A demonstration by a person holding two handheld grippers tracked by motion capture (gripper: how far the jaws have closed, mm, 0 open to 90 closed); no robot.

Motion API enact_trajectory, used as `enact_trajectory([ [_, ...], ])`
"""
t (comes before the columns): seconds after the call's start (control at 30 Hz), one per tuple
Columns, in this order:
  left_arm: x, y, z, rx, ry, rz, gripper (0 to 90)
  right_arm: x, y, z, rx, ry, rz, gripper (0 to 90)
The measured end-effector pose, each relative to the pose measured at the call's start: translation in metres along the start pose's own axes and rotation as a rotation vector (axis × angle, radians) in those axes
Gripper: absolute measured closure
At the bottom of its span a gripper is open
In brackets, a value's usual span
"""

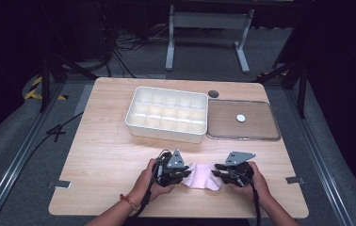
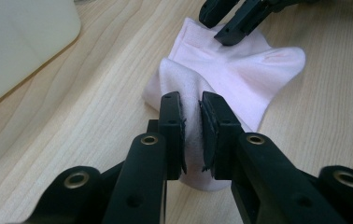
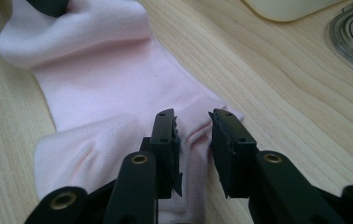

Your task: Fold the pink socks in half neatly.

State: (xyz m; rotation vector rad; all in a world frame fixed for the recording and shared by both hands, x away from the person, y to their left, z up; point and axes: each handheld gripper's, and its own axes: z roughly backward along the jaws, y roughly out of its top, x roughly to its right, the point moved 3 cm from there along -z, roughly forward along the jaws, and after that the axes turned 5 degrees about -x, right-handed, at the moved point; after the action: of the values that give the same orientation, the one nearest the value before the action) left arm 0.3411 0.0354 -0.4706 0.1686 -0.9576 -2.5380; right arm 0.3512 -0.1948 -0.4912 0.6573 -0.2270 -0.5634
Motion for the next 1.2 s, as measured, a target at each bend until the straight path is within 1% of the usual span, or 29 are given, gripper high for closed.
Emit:
enact_trajectory([
  [0.1, -0.001, 0.004, -0.001, 0.011, 0.004, 0.005, 79.3, 0.000, 0.000, -0.001, 0.001, 0.002, -0.001, 71.3],
  [0.17, 0.000, 0.006, -0.002, 0.008, 0.008, -0.014, 80.0, 0.001, 0.000, -0.001, 0.003, 0.010, -0.005, 71.3],
  [0.2, 0.000, 0.007, -0.002, 0.010, 0.012, -0.016, 80.2, 0.002, 0.000, -0.001, 0.006, 0.011, -0.004, 71.3],
  [0.27, -0.001, 0.009, -0.003, 0.012, 0.018, -0.017, 80.2, 0.002, 0.000, -0.002, 0.008, 0.011, -0.001, 71.4],
  [0.3, 0.000, 0.010, -0.003, 0.015, 0.018, -0.010, 80.2, 0.002, 0.000, -0.002, 0.008, 0.011, -0.001, 71.4],
  [0.37, 0.000, 0.013, -0.004, 0.019, 0.016, -0.011, 80.1, 0.002, 0.000, -0.002, 0.008, 0.012, 0.000, 71.5],
  [0.43, 0.001, 0.015, -0.006, 0.010, 0.018, -0.024, 80.0, 0.002, 0.000, -0.002, 0.007, 0.013, 0.000, 71.5],
  [0.53, 0.003, 0.017, -0.010, -0.002, 0.019, -0.031, 79.5, 0.002, 0.000, -0.002, 0.007, 0.014, -0.002, 71.5],
  [0.77, 0.009, 0.025, -0.019, -0.014, 0.013, -0.048, 79.8, 0.002, 0.000, -0.002, 0.007, 0.018, -0.006, 71.5],
  [0.8, 0.011, 0.027, -0.022, -0.019, 0.015, -0.059, 80.2, 0.002, 0.000, -0.002, 0.006, 0.019, -0.010, 71.6],
  [0.9, 0.012, 0.029, -0.025, -0.020, 0.011, -0.056, 80.2, 0.002, 0.000, -0.002, 0.009, 0.019, -0.011, 71.6],
  [1.0, 0.013, 0.031, -0.028, -0.024, 0.016, -0.056, 79.9, 0.002, -0.001, -0.002, 0.008, 0.021, -0.013, 71.6],
  [1.1, 0.015, 0.034, -0.030, -0.011, 0.010, -0.047, 76.7, 0.002, -0.001, -0.002, 0.008, 0.021, -0.013, 71.6],
  [1.13, 0.015, 0.036, -0.028, 0.013, 0.004, -0.043, 75.5, 0.002, -0.001, -0.002, 0.009, 0.020, -0.013, 71.6],
  [1.17, 0.015, 0.036, -0.028, 0.013, 0.004, -0.043, 73.5, 0.002, -0.001, -0.002, 0.009, 0.020, -0.013, 71.6],
  [1.2, 0.015, 0.037, -0.026, 0.026, -0.005, -0.029, 71.6, 0.002, -0.001, -0.002, 0.009, 0.020, -0.014, 71.7],
])
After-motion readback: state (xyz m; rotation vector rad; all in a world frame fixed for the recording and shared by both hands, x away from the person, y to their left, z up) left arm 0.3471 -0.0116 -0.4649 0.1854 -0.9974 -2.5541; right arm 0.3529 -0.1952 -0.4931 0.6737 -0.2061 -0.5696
